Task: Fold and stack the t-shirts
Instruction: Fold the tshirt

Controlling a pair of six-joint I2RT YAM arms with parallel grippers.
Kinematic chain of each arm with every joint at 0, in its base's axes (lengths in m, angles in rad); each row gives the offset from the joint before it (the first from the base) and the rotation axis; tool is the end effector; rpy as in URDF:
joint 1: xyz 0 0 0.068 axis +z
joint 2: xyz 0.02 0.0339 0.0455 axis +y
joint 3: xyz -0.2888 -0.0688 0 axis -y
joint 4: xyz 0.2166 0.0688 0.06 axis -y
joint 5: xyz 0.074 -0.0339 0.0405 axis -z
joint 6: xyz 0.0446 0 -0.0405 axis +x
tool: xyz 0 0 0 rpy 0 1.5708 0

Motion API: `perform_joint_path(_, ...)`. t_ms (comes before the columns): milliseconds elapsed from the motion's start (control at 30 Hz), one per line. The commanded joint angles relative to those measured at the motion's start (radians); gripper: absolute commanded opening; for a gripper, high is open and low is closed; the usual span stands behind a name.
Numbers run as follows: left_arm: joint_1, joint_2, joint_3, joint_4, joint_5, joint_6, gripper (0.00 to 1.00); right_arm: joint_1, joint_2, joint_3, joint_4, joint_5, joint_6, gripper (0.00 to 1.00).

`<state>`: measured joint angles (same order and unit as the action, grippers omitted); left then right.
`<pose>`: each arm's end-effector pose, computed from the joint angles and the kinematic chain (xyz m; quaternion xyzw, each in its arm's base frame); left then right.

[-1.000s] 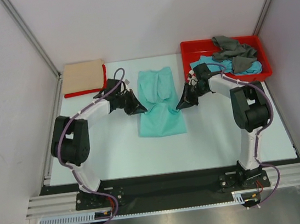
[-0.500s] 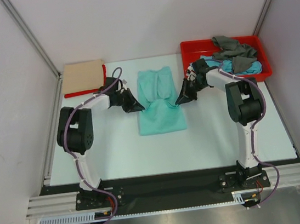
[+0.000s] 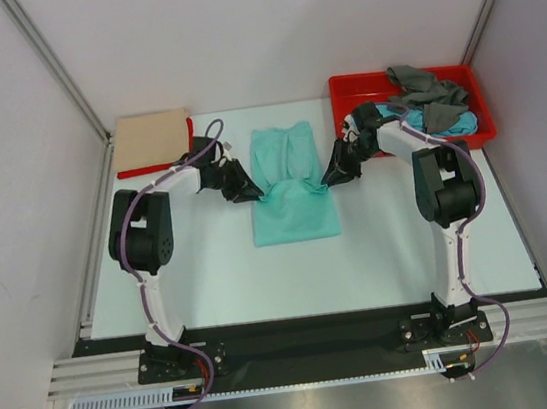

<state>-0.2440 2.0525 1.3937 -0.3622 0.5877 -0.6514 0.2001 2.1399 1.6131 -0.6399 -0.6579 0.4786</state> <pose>0.4014 -0.1254 0.1895 -0.1094 0.9181 -0.3638 0.1135 0.4219 0.1134 0.1993 0.0645 0.9272 0.3616 0.0737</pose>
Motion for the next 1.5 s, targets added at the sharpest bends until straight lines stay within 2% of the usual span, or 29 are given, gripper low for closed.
perform_joint_path(0,0.009,-0.002,0.083,-0.024,-0.020,0.074,0.31,-0.008,0.011,0.063,-0.023,0.040,-0.001,0.24)
perform_joint_path(67,0.000,-0.014,0.138,-0.111,-0.069,0.131,0.35,-0.018,0.002,0.091,-0.079,0.120,-0.046,0.30)
perform_joint_path(100,-0.005,-0.028,0.203,-0.198,-0.168,0.207,0.38,-0.022,-0.020,0.135,-0.146,0.159,-0.075,0.34)
perform_joint_path(133,-0.009,-0.063,0.223,-0.230,-0.207,0.238,0.41,-0.022,-0.037,0.155,-0.179,0.202,-0.140,0.41)
perform_joint_path(200,-0.009,-0.121,0.209,-0.253,-0.253,0.281,0.45,-0.011,-0.073,0.182,-0.254,0.309,-0.202,0.45)
perform_joint_path(300,-0.020,-0.228,0.107,-0.210,-0.215,0.282,0.46,-0.001,-0.138,0.163,-0.290,0.333,-0.239,0.49)
perform_joint_path(333,-0.027,-0.251,0.073,-0.189,-0.159,0.274,0.46,0.010,-0.173,0.113,-0.276,0.321,-0.220,0.49)
perform_joint_path(400,-0.060,-0.296,-0.040,-0.079,-0.085,0.240,0.42,0.033,-0.201,0.042,-0.185,0.256,-0.178,0.47)
perform_joint_path(467,-0.087,-0.276,-0.087,-0.029,0.001,0.198,0.34,0.077,-0.210,-0.039,-0.111,0.192,-0.091,0.34)
perform_joint_path(500,-0.095,-0.264,-0.108,0.007,0.024,0.187,0.31,0.094,-0.206,-0.050,-0.057,0.181,-0.066,0.23)
perform_joint_path(533,-0.100,-0.252,-0.117,0.032,0.040,0.179,0.29,0.135,-0.198,-0.056,-0.031,0.178,-0.048,0.19)
perform_joint_path(633,-0.107,-0.189,-0.108,0.091,0.066,0.170,0.23,0.200,-0.172,-0.047,0.020,0.315,-0.047,0.11)
perform_joint_path(733,-0.107,-0.118,-0.065,0.103,0.057,0.185,0.20,0.216,-0.120,-0.012,0.016,0.357,-0.067,0.06)
perform_joint_path(1100,-0.081,0.058,0.094,0.111,0.041,0.193,0.18,0.209,0.011,0.097,-0.010,0.405,-0.094,0.04)
perform_joint_path(1267,-0.035,0.109,0.151,0.083,0.005,0.225,0.18,0.185,0.083,0.211,-0.041,0.449,-0.124,0.05)
perform_joint_path(1367,-0.026,0.153,0.226,0.016,-0.054,0.292,0.18,0.157,0.158,0.339,-0.082,0.484,-0.149,0.06)
perform_joint_path(1467,-0.026,0.198,0.358,-0.124,-0.126,0.358,0.18,0.134,0.230,0.479,-0.176,0.512,-0.182,0.06)
